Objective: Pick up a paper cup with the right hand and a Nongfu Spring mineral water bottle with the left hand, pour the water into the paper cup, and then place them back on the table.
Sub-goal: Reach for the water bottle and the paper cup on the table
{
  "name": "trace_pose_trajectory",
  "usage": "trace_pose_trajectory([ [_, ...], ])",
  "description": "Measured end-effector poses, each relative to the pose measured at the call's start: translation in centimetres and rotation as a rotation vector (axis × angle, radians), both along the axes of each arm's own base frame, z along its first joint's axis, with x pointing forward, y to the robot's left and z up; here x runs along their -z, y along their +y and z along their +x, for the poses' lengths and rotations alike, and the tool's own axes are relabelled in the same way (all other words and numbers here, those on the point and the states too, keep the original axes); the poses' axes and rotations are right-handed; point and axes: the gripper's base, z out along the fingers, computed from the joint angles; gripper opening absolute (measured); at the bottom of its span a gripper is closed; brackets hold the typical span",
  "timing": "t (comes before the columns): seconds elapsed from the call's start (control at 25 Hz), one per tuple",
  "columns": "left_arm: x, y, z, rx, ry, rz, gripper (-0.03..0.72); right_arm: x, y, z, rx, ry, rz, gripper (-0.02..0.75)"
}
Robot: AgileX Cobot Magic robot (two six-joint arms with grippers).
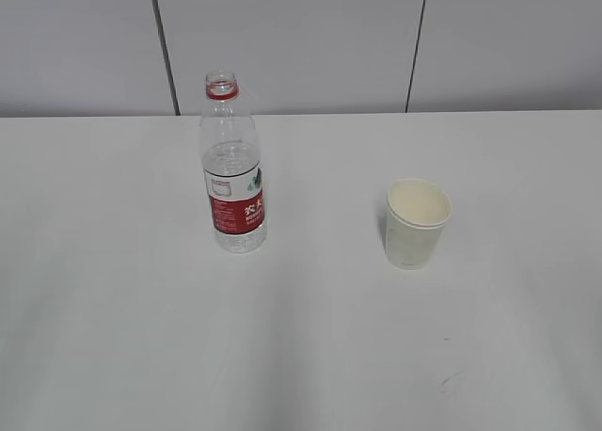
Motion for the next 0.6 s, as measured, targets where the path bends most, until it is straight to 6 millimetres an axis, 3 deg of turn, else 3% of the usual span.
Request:
trace_pose_trajectory([
  [0.16, -0.8, 0.3, 0.5, -0.021, -0.116, 0.048, 0.584, -0.2, -0.2, 0.1, 0.019, -0.029, -0.027, 0.587],
  [0.28, -0.3, 0.4, 1.2, -0.029, -0.140, 0.062, 0.581, 0.1, -0.3, 0.4, 0.029, -0.039, -0.074, 0.587],
  [0.6, 1.3, 0.4, 2.7, -0.006, -0.185, 0.061, 0.566, 3.6, -0.2, 2.6, 0.031, -0.027, -0.111, 0.587],
])
